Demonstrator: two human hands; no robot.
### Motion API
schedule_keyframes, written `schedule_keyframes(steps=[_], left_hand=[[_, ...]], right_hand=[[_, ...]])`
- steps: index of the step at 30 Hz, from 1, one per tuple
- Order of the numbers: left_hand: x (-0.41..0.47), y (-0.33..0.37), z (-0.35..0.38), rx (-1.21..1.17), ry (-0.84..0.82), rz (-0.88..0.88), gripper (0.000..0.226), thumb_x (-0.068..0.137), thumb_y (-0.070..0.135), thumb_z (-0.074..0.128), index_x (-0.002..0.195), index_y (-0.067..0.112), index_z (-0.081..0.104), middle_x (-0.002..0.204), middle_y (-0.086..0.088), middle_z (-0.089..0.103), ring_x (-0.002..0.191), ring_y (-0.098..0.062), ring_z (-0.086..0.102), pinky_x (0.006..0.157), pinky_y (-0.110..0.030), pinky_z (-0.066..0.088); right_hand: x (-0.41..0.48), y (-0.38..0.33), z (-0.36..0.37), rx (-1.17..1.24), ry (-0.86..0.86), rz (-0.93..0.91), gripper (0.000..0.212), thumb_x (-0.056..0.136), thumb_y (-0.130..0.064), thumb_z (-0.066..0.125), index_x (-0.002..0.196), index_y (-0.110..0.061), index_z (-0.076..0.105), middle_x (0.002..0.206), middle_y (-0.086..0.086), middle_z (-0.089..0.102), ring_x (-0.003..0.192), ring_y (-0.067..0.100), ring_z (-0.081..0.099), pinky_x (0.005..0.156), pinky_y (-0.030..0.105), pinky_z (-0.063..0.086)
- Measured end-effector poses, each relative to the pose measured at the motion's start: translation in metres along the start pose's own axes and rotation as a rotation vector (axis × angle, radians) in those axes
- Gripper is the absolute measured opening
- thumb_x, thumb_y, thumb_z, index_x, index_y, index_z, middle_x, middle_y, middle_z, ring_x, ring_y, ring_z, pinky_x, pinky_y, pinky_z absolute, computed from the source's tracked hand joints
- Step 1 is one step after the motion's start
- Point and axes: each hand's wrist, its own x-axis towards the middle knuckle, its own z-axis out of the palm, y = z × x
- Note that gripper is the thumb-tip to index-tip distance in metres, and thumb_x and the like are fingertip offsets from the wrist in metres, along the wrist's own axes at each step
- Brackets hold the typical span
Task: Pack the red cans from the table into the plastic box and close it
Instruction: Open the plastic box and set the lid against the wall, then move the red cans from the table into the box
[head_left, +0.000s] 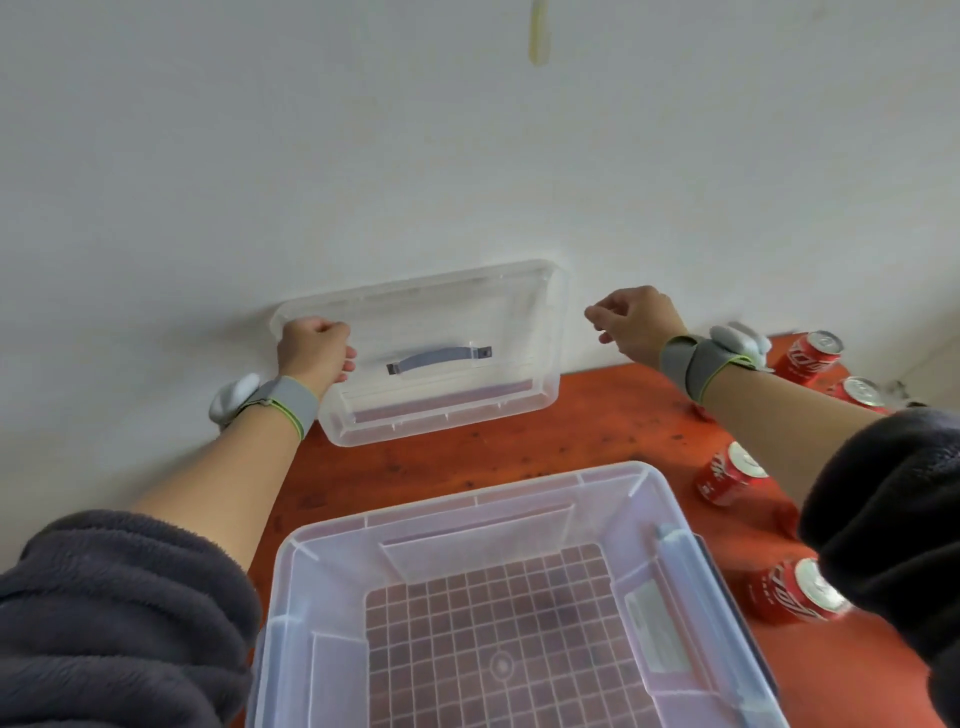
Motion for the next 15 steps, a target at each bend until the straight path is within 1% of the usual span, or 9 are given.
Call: schedule_keyframes(steps=[2,3,5,8,11,13,15], left_hand=[[-0.030,0.024,0.027,0.024,-0.064,0.100,0.012,0.085,0.017,0.053,0.078,0.014,0.062,0.069,-0.012,0.066,0.048,-0.021,0.059,0.044,-0.022,0.049],[-0.036,0.031,0.034,0.037,-0.083,0.138,0.013,0.084,0.017,0.054,0.075,0.015,0.062,0.068,-0.011,0.067,0.048,-0.021,0.059,0.044,-0.022,0.049],[-0.065,0.050,0.060,0.067,-0.150,0.232,0.017,0.084,0.019,0.055,0.069,0.019,0.062,0.065,-0.009,0.067,0.047,-0.021,0.060,0.050,-0.024,0.050],[-0.121,0.074,0.100,0.104,-0.248,0.350,0.016,0.083,0.021,0.057,0.068,0.021,0.063,0.064,-0.006,0.068,0.050,-0.023,0.063,0.060,-0.028,0.054],[-0.186,0.086,0.144,0.173,-0.306,0.445,0.016,0.081,0.024,0.059,0.065,0.022,0.063,0.064,-0.004,0.070,0.054,-0.023,0.066,0.064,-0.030,0.055],[-0.234,0.088,0.179,0.223,-0.377,0.496,0.012,0.080,0.025,0.063,0.070,0.020,0.067,0.067,-0.006,0.071,0.065,-0.027,0.070,0.068,-0.033,0.057],[-0.265,0.084,0.205,0.296,-0.446,0.528,0.009,0.079,0.027,0.068,0.082,0.020,0.071,0.070,-0.003,0.068,0.075,-0.027,0.070,0.075,-0.033,0.056]], right_hand=[[-0.025,0.004,-0.030,-0.079,0.012,-0.080,0.017,0.087,-0.039,0.061,0.083,-0.025,0.070,0.073,-0.003,0.073,0.074,0.017,0.070,0.074,0.040,0.058],[-0.030,0.001,-0.034,-0.110,0.008,-0.114,0.018,0.087,-0.038,0.062,0.087,-0.023,0.072,0.071,-0.005,0.071,0.074,0.018,0.069,0.074,0.039,0.057],[-0.053,0.008,-0.059,-0.175,0.016,-0.156,0.022,0.087,-0.038,0.062,0.092,-0.020,0.073,0.072,-0.007,0.068,0.077,0.019,0.067,0.075,0.038,0.056],[-0.090,0.032,-0.101,-0.274,0.023,-0.180,0.024,0.087,-0.040,0.062,0.095,-0.020,0.074,0.076,-0.006,0.066,0.082,0.020,0.064,0.075,0.035,0.052],[-0.129,0.073,-0.142,-0.372,0.007,-0.192,0.024,0.086,-0.042,0.063,0.097,-0.023,0.073,0.081,-0.007,0.067,0.083,0.017,0.061,0.071,0.029,0.046],[-0.154,0.111,-0.167,-0.425,-0.015,-0.184,0.024,0.085,-0.043,0.064,0.097,-0.024,0.072,0.087,-0.005,0.071,0.085,0.018,0.063,0.076,0.032,0.050],[-0.170,0.140,-0.178,-0.466,-0.049,-0.165,0.027,0.085,-0.044,0.065,0.098,-0.022,0.072,0.091,-0.002,0.071,0.088,0.020,0.064,0.079,0.036,0.053]])
